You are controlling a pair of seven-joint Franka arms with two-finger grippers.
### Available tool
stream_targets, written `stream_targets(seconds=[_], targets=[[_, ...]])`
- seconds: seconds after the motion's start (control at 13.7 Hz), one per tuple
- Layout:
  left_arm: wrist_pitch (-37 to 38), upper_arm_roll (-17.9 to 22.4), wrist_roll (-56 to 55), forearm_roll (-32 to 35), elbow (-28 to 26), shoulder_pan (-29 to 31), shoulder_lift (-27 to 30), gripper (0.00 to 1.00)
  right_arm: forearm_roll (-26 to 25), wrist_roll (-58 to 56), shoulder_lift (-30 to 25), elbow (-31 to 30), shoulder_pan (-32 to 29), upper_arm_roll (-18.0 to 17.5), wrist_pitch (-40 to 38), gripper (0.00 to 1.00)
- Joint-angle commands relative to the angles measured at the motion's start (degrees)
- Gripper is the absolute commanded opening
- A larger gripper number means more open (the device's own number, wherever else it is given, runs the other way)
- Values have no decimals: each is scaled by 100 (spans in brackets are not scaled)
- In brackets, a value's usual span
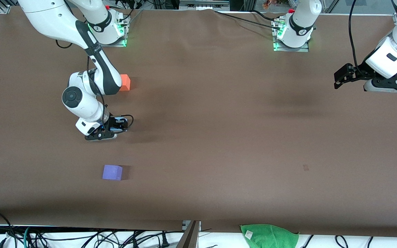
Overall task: Place blue block between orange and purple blocks
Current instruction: 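Carry the blue block with the right gripper between orange and purple blocks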
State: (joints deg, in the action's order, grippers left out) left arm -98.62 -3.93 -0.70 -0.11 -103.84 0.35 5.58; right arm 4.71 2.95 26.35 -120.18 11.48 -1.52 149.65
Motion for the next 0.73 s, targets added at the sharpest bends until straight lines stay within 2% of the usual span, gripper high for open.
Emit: stream_targets(seconds=[0.0, 0.15, 0.36, 0.51, 0.66], targets=[[167, 15, 53, 73, 276, -44, -92, 100, 127, -75, -156, 2, -67, -33, 20, 100], [211, 7, 53, 82, 347, -44, -145, 100, 127, -162, -191, 47, -76, 168, 20, 100], [220, -2, 53, 73, 347, -44, -145, 100, 118, -137, -436, 161, -67, 240, -119, 100], [229, -2, 53, 82, 347, -44, -145, 100, 118, -101, -717, 371, -67, 249, -680, 100], [246, -2, 53, 82, 347, -44, -145, 100, 118, -40, -1112, 652, -67, 258, -1645, 100]])
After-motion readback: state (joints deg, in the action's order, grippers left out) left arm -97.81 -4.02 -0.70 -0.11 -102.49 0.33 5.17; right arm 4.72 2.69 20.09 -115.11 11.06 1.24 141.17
